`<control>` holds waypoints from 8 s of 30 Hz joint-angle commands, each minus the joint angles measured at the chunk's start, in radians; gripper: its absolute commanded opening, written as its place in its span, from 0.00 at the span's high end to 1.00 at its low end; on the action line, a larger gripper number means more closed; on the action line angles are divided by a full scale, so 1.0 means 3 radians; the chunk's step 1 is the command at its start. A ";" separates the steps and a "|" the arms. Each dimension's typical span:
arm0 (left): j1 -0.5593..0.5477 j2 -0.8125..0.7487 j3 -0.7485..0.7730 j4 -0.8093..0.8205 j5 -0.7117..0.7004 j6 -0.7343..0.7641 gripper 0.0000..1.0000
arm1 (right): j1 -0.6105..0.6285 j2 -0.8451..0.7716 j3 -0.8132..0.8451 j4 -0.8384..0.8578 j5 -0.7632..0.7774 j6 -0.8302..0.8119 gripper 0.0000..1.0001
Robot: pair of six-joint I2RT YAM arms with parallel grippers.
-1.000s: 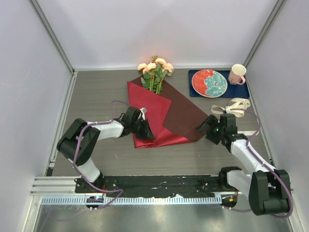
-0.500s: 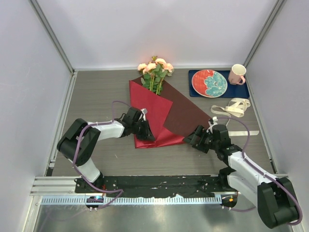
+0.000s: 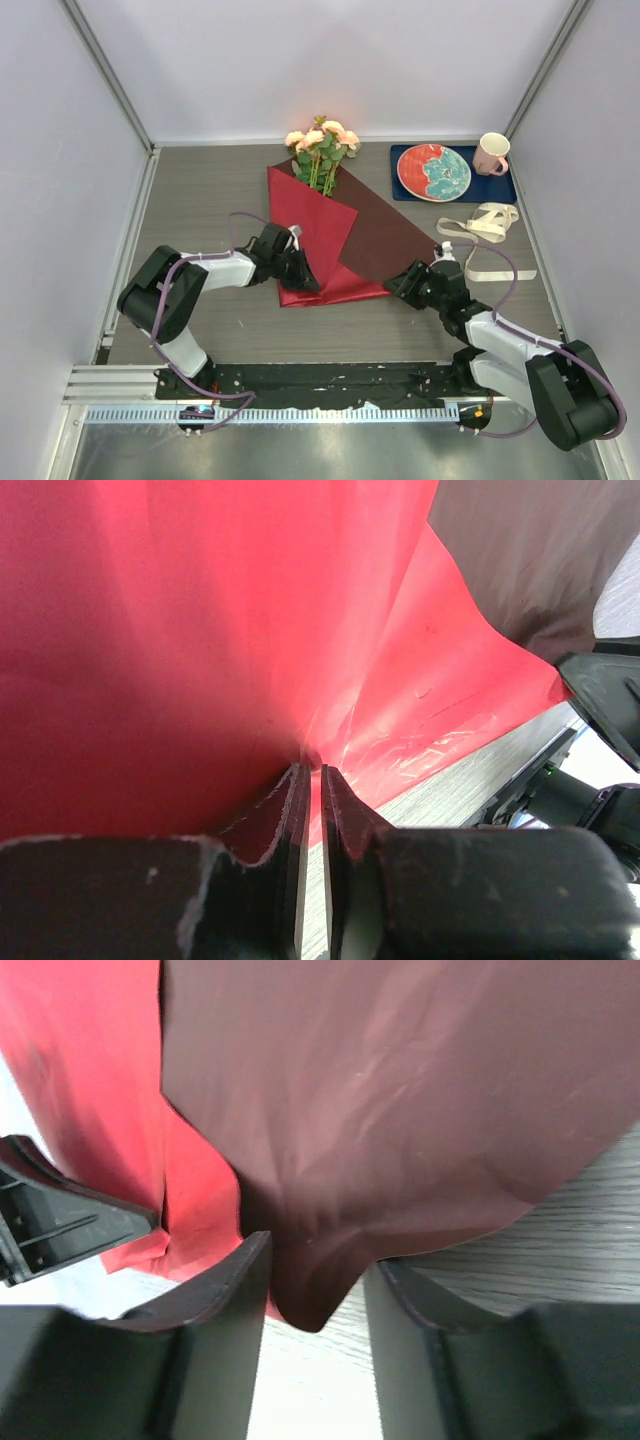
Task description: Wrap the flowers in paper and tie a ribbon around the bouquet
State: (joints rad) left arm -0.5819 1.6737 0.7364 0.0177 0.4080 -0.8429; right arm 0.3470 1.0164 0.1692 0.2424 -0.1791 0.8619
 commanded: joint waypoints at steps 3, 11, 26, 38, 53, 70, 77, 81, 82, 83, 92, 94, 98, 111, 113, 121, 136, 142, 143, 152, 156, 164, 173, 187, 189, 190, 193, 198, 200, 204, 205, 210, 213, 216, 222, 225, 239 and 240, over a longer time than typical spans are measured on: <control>0.0043 0.0107 -0.0149 0.0048 -0.0383 0.0018 0.86 | 0.0035 -0.0121 -0.0068 0.0128 0.0198 0.0001 0.81; 0.0058 0.0179 -0.0251 0.0196 -0.0455 -0.0044 0.86 | 0.0627 -0.0647 0.0437 -0.0362 0.0474 -0.0173 1.00; 0.0068 0.0015 -0.0379 0.0304 -0.0470 -0.0074 0.87 | 0.1589 0.1510 0.2529 -0.0869 0.0541 -0.0823 1.00; 0.0068 -0.0174 -0.0706 0.0938 -0.0281 -0.0100 0.82 | 0.1584 0.1837 0.3025 -0.1115 0.0229 -0.0874 0.99; 0.0068 -0.1298 -0.0808 0.0540 -0.0664 -0.0320 0.70 | 0.1477 0.2466 0.3654 -0.1560 -0.0113 -0.1042 0.97; 0.1060 -0.1451 0.0239 -0.0949 -0.0671 -0.0167 0.00 | 0.1456 0.2968 0.3972 -0.1555 -0.0466 -0.1058 0.94; 0.1060 -0.0799 0.0685 -0.0725 -0.0486 0.0048 0.04 | 0.1451 0.2988 0.3977 -0.1534 -0.0482 -0.1053 0.92; 0.1055 -0.0543 0.0879 -0.0754 -0.0450 0.0201 0.42 | 0.1451 0.2978 0.3977 -0.1534 -0.0487 -0.1063 0.87; 0.1060 -0.0492 0.0940 -0.0795 -0.0470 0.0247 0.54 | 0.1456 0.2958 0.3977 -0.1539 -0.0497 -0.1073 0.85; 0.1060 -0.0370 0.1062 -0.0871 -0.0485 0.0298 0.75 | 0.1451 0.2942 0.3977 -0.1565 -0.0512 -0.1088 0.80; 0.1060 -0.0001 0.1456 -0.0980 -0.0276 0.0800 1.00 | 0.1355 0.2181 0.3512 -0.1703 -0.0502 -0.1411 0.30; 0.1060 0.0071 0.1477 -0.0939 -0.0220 0.0795 1.00 | 0.1318 0.2134 0.3404 -0.1601 -0.0609 -0.1416 0.30; 0.1060 0.0158 0.1472 -0.0893 -0.0169 0.0749 1.00 | 0.1252 0.2216 0.3317 -0.1550 -0.0625 -0.1457 0.42; 0.1065 0.0352 0.1513 -0.0949 -0.0317 0.0780 0.99 | 0.1180 0.2415 0.2775 -0.0829 -0.0937 -0.1360 0.69; 0.1065 0.0383 0.1533 -0.0944 -0.0342 0.0764 0.99 | 0.1180 0.2431 0.2750 -0.0727 -0.0937 -0.1339 0.71; 0.1081 0.0419 0.1656 -0.1065 -0.0445 0.0790 0.66 | 0.1129 0.2579 0.2729 -0.0675 -0.0932 -0.1355 0.74; 0.0406 -0.0681 0.0532 -0.0664 -0.0623 0.0054 0.71 | 0.1063 0.2502 0.2576 -0.0496 -0.1019 -0.1160 0.75; 0.0396 -0.0283 0.0394 -0.0336 -0.0491 0.0043 0.87 | 0.1103 0.2319 0.2448 -0.0450 -0.1075 -0.1063 0.74; 0.0391 -0.0246 0.0378 -0.0305 -0.0511 0.0053 0.87 | 0.1114 0.2283 0.2387 -0.0440 -0.1070 -0.1033 0.73; 0.0390 -0.0082 0.0393 -0.0187 -0.0501 0.0238 0.88 | 0.1124 0.1986 0.1835 -0.0225 -0.0947 -0.0992 0.70; 0.0329 -0.0256 0.0460 -0.0162 -0.0338 0.0182 0.69 | 0.1124 0.1940 0.1737 -0.0174 -0.0871 -0.0981 0.71; 0.0288 -0.0088 0.0475 0.0063 -0.0128 -0.0008 0.73 | 0.1124 0.1751 0.1660 -0.0128 -0.0855 -0.0905 0.71; 0.0288 0.0179 0.0470 0.0156 -0.0220 0.0237 0.73 | 0.1109 0.2072 0.1885 0.0081 -0.0968 -0.0864 0.69; -0.0034 -0.0364 0.0307 0.0206 -0.0112 -0.0069 0.73 | 0.1058 0.2165 0.1645 0.0276 -0.1008 -0.0731 0.71; -0.0039 -0.0247 0.0205 0.0253 -0.0138 -0.0115 0.82 | 0.1007 0.2119 0.1650 0.0281 -0.1029 -0.0695 0.71; -0.0039 -0.0165 0.0174 0.0263 -0.0178 -0.0105 0.84 | 0.0986 0.2099 0.1650 0.0286 -0.1080 -0.0690 0.71; -0.0039 -0.0062 0.0066 0.0238 -0.0383 -0.0003 0.88 | 0.0853 0.2063 0.1645 0.0332 -0.1157 -0.0649 0.71; -0.0039 0.0158 0.0112 0.0151 -0.0460 0.0192 0.95 | 0.0577 0.2221 0.1711 0.0536 -0.1387 -0.0603 0.72; -0.0039 0.0199 0.0107 0.0181 -0.0440 0.0192 0.96 | 0.0450 0.2364 0.1808 0.0588 -0.1473 -0.0618 0.76; -0.0039 0.0199 0.0066 0.0202 -0.0450 0.0186 1.00 | 0.0219 0.2619 0.1962 0.0731 -0.1555 -0.0588 0.83; -0.0039 0.0199 0.0061 0.0197 -0.0465 0.0192 1.00 | 0.0178 0.2666 0.1997 0.0771 -0.1576 -0.0567 0.84; -0.0039 0.0204 0.0010 0.0181 -0.0450 0.0202 1.00 | -0.0026 0.3099 0.2299 0.0884 -0.1602 -0.0537 0.91; -0.0039 0.0209 -0.0031 0.0196 -0.0445 0.0161 1.00 | -0.0133 0.3258 0.2442 0.0828 -0.1428 -0.0470 0.95; -0.0039 0.0219 -0.0097 0.0293 -0.0409 0.0100 1.00 | -0.0210 0.3417 0.2626 0.0777 -0.1321 -0.0439 0.97; -0.0039 0.0219 -0.0179 0.0360 -0.0388 0.0054 1.00 | -0.0292 0.3790 0.3071 0.0506 -0.1137 -0.0373 1.00; -0.0039 0.0199 -0.0225 0.0381 -0.0383 0.0043 1.00 | -0.0415 0.3939 0.3179 0.0522 -0.1096 -0.0210 1.00; -0.0044 0.0158 -0.0246 0.0432 -0.0296 -0.0008 1.00 | -0.0599 0.4481 0.4226 -0.0271 -0.0631 -0.0240 1.00; -0.0039 0.0163 -0.0241 0.0432 -0.0286 -0.0008 1.00 | -0.0614 0.4537 0.4293 -0.0302 -0.0610 -0.0245 1.00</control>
State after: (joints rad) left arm -0.5930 1.7023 0.6964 0.2287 0.3561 -0.8646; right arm 0.1883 2.2845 1.3888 0.3157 -0.5331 0.8299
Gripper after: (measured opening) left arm 0.013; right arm 0.050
